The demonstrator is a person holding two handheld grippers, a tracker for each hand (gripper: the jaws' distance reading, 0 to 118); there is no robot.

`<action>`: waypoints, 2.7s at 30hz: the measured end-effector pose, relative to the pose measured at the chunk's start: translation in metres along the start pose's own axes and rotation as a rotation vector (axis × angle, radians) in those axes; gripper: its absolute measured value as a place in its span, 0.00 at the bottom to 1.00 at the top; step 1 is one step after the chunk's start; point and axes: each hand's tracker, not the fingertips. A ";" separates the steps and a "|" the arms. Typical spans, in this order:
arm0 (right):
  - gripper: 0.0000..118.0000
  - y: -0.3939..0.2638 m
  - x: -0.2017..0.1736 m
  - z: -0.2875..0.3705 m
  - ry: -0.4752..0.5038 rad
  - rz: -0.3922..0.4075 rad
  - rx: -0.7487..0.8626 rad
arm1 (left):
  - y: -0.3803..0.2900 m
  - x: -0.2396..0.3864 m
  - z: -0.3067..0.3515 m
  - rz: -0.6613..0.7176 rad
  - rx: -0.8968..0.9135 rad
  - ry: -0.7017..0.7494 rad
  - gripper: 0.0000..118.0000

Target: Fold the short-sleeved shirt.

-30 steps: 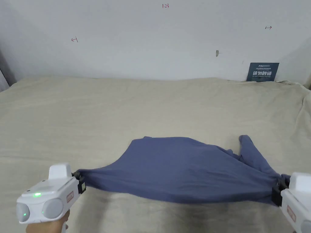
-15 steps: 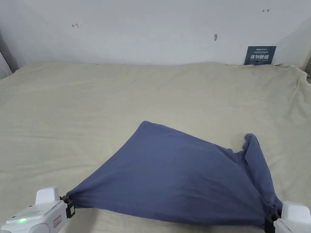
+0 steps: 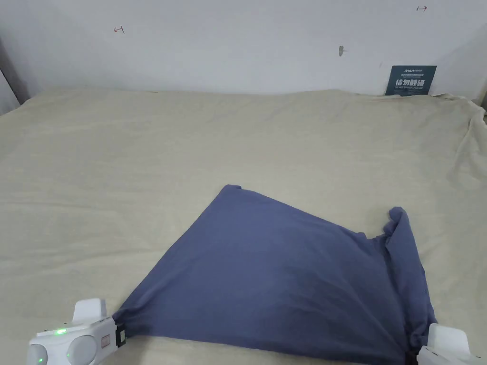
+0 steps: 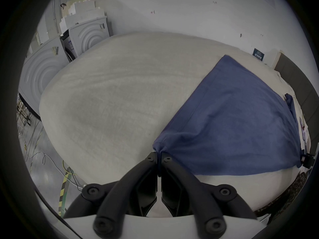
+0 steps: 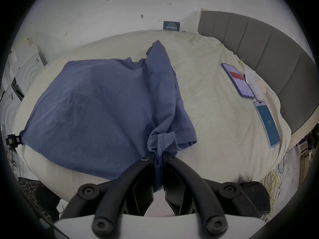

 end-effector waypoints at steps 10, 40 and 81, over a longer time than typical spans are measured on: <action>0.74 0.027 -0.008 0.053 0.013 0.004 0.150 | 0.021 0.002 0.029 0.154 0.040 -0.076 0.88; 0.00 0.086 0.017 0.154 -0.037 0.030 0.825 | 0.083 0.104 0.166 -0.091 0.768 -0.272 0.00; 0.00 0.168 0.012 0.020 -0.077 0.027 0.638 | 0.313 0.238 -0.155 -0.194 -0.011 -0.370 0.63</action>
